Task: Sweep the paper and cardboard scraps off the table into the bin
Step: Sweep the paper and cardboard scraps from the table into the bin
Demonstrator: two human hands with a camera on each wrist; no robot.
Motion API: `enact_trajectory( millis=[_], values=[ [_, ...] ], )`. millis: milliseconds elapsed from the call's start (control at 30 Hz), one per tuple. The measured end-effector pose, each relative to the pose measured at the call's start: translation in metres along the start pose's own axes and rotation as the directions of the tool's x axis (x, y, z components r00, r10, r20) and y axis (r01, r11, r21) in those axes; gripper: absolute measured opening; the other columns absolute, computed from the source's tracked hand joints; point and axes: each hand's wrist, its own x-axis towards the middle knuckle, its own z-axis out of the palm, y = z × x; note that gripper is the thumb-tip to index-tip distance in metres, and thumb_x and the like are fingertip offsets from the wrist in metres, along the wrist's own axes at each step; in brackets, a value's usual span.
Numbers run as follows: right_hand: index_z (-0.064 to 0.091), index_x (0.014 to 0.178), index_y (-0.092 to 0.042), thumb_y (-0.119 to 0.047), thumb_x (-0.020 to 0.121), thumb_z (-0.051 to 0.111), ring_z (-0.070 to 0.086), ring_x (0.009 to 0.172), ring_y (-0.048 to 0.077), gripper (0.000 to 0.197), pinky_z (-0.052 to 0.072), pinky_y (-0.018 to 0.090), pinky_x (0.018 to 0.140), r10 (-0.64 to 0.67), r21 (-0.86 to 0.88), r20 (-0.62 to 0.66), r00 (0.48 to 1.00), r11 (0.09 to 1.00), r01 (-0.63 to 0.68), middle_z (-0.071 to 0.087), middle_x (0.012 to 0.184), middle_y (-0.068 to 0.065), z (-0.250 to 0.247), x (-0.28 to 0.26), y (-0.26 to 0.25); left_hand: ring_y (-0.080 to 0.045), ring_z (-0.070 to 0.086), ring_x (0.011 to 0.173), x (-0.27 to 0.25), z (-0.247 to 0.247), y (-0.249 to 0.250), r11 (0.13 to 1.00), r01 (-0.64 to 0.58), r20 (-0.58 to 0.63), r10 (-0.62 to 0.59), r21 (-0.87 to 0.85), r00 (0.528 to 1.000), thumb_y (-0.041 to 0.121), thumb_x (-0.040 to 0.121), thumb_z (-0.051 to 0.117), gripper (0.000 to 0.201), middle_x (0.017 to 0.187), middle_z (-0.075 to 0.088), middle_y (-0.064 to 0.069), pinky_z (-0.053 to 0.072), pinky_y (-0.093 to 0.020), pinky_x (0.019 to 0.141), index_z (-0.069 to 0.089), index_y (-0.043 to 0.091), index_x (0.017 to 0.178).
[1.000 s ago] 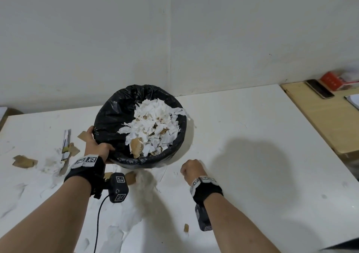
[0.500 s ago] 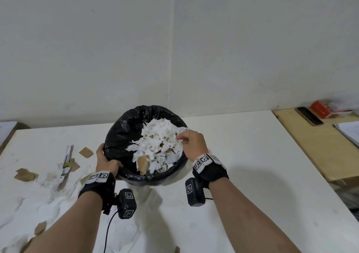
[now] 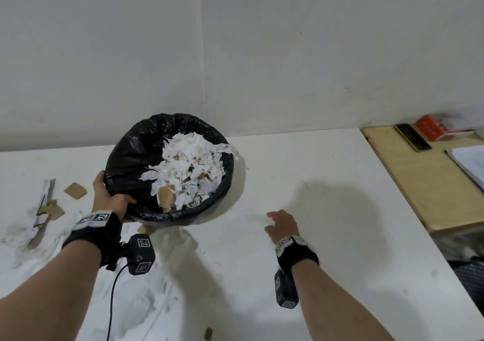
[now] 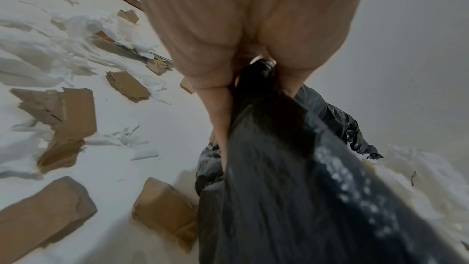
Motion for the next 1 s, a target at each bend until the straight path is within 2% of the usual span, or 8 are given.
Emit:
enact_trajectory(
  millis=[167,300,433,567,633,733,867,1000],
  values=[
    [0.050,0.136,-0.010,-0.009,0.091,0.054,0.041,0.132,0.021,0.045,0.031,0.023,0.105,-0.086,-0.106,-0.029,0.996,0.991,0.083,0.046,0.139,0.009,0.012,0.011,-0.005,-0.039,0.056,0.093,0.005,-0.003,0.002,1.000,-0.010,0.002,0.010,0.019,1.000,-0.020,0.079,0.049,0.096,0.127,0.049,-0.007,0.057,-0.047,0.056,0.025,0.039,0.150],
    [0.069,0.100,0.003,0.007,0.079,0.052,0.063,0.088,0.027,0.028,0.041,0.017,0.056,-0.064,-0.104,-0.034,0.997,0.993,0.060,0.055,0.075,0.005,0.011,0.013,-0.012,-0.039,0.055,0.094,0.003,-0.006,0.003,0.999,-0.006,0.014,0.006,0.038,1.000,-0.020,0.080,0.049,0.095,0.128,0.048,-0.005,0.058,-0.046,0.048,0.025,0.039,0.151],
    [0.070,0.083,-0.004,0.009,0.075,0.051,0.063,0.083,0.026,0.025,0.052,0.028,0.071,-0.063,-0.121,-0.020,0.998,0.991,0.060,0.069,0.091,0.012,0.002,0.007,-0.018,-0.040,0.054,0.097,0.000,-0.007,0.002,1.000,0.004,0.021,-0.004,0.026,1.000,-0.021,0.080,0.048,0.095,0.128,0.048,-0.005,0.055,-0.043,0.039,0.026,0.038,0.151],
    [0.049,0.048,-0.011,0.003,0.069,0.050,0.056,0.064,0.027,0.026,0.032,0.022,0.047,-0.138,0.028,-0.125,0.982,0.989,0.143,0.062,0.070,0.019,-0.007,0.012,-0.024,-0.038,0.055,0.086,-0.007,-0.003,0.005,1.000,-0.003,0.030,0.002,0.029,1.000,-0.021,0.082,0.047,0.093,0.122,0.047,-0.006,0.055,-0.041,0.039,0.025,0.037,0.151],
    [0.055,0.054,0.001,0.004,0.067,0.049,0.053,0.054,0.035,0.015,0.037,0.028,0.049,-0.113,0.329,-0.279,0.954,0.922,0.205,0.057,0.063,0.026,-0.016,0.014,-0.037,-0.037,0.056,0.084,-0.010,0.001,0.006,1.000,-0.006,0.028,0.006,0.028,1.000,-0.022,0.081,0.046,0.094,0.120,0.048,-0.006,0.055,-0.042,0.043,0.025,0.036,0.152],
    [0.064,0.063,-0.017,0.004,0.077,0.054,0.057,0.058,0.024,0.027,0.049,0.030,0.060,-0.058,0.564,-0.365,0.929,0.780,0.271,0.060,0.060,0.009,-0.051,0.016,-0.070,-0.041,0.055,0.097,-0.014,0.011,0.008,1.000,-0.004,0.030,0.004,0.025,1.000,-0.023,0.080,0.047,0.096,0.123,0.050,-0.006,0.056,-0.047,0.061,0.025,0.036,0.153],
    [0.069,0.074,-0.022,0.001,0.084,0.056,0.057,0.066,0.014,0.028,0.052,0.026,0.070,-0.204,0.550,-0.438,0.875,0.709,0.441,0.063,0.067,-0.004,-0.091,0.009,-0.116,-0.044,0.056,0.107,-0.023,0.020,0.011,0.999,-0.007,0.056,0.005,0.032,0.998,-0.023,0.078,0.047,0.097,0.123,0.053,-0.009,0.055,-0.062,0.079,0.025,0.036,0.152],
    [0.075,0.084,-0.014,0.011,0.083,0.048,0.064,0.090,0.013,0.037,0.049,0.019,0.083,-0.309,0.363,-0.373,0.875,0.819,0.444,0.071,0.096,0.002,-0.101,-0.002,-0.127,-0.044,0.058,0.102,-0.029,0.025,0.018,0.999,-0.044,0.075,0.042,0.029,0.996,-0.022,0.076,0.049,0.097,0.125,0.057,-0.016,0.057,-0.060,0.072,0.027,0.036,0.150]
  ],
)
